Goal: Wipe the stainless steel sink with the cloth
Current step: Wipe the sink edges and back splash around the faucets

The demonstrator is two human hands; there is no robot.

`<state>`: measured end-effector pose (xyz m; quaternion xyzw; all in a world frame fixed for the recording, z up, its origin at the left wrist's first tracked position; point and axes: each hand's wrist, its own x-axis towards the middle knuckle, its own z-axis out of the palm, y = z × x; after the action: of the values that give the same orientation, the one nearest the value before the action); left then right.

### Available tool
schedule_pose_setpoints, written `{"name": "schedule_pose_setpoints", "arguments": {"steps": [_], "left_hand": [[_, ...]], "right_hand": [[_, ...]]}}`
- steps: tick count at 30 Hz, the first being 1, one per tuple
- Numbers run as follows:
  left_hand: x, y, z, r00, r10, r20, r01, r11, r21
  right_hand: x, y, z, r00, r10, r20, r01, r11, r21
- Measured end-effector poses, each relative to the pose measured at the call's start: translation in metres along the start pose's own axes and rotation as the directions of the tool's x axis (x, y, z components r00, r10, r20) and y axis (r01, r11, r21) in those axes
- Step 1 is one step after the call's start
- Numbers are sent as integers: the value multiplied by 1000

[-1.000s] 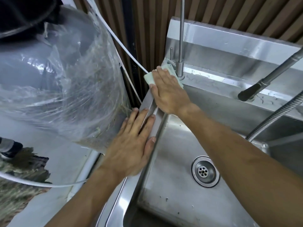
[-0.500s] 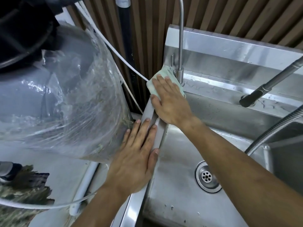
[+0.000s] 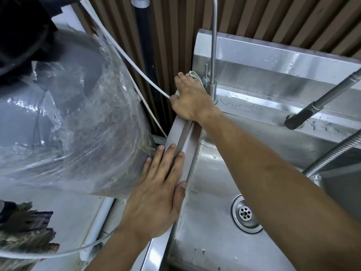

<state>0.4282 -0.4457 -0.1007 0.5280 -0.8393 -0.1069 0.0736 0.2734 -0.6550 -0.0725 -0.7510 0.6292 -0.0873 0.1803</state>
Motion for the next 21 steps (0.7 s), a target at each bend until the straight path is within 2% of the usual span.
{"name": "schedule_pose_setpoints", "arguments": {"steps": [3, 8, 11, 17, 21], "left_hand": [[-1, -1, -1, 1000, 2, 11, -2, 1000, -12], [0, -1, -1, 1000, -10, 16, 10, 1000, -4], [-1, 0, 1, 1000, -4, 10, 4, 1000, 2], [1, -2, 1, 1000, -3, -1, 3, 1000, 7], [-2, 0, 1, 1000, 9, 7, -9, 1000, 20]], "right_hand": [[-9, 0, 8, 998, 17, -55, -19, 999, -42], [-61, 5, 26, 983, -11, -181, 18, 999, 41], [-78, 3, 34, 973, -14, -232, 17, 1000, 8], [-51, 24, 16, 977, -163, -141, 152, 985, -85], [-64, 28, 27, 972, -157, -174, 168, 984, 54]]}}
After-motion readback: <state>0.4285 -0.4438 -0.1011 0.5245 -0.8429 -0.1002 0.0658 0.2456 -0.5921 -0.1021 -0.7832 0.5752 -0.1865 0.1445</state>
